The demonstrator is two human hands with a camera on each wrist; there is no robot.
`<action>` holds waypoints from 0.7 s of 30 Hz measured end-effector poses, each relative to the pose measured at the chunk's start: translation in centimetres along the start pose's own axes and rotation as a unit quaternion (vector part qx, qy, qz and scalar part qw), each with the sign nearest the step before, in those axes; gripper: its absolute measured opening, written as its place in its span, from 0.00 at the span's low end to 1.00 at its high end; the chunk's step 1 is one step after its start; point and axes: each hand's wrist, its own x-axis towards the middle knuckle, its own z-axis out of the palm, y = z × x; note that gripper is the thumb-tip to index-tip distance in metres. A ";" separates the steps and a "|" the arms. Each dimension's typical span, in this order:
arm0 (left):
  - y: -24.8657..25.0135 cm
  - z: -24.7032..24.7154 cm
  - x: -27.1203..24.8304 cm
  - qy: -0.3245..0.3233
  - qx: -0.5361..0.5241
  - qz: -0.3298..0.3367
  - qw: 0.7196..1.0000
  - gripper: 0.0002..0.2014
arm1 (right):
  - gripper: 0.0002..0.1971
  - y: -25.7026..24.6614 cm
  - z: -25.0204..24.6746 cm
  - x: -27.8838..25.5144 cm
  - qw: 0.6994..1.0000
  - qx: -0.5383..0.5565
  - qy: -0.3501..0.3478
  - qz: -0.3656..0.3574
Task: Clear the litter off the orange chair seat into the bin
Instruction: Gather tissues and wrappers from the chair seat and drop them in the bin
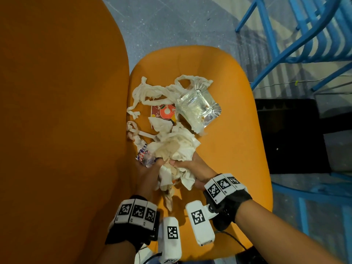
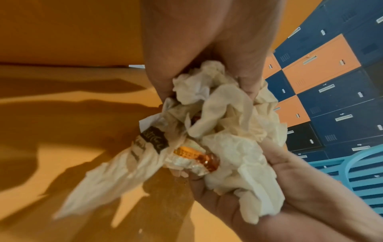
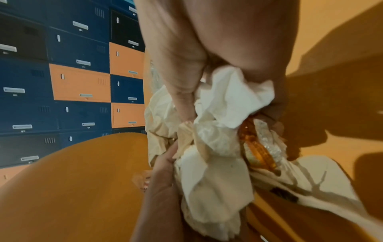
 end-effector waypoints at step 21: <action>-2.5 3.1 -9.8 -0.259 0.147 0.079 0.951 0.50 | 0.20 7.9 -6.3 -13.2 0.958 0.262 0.080 -0.089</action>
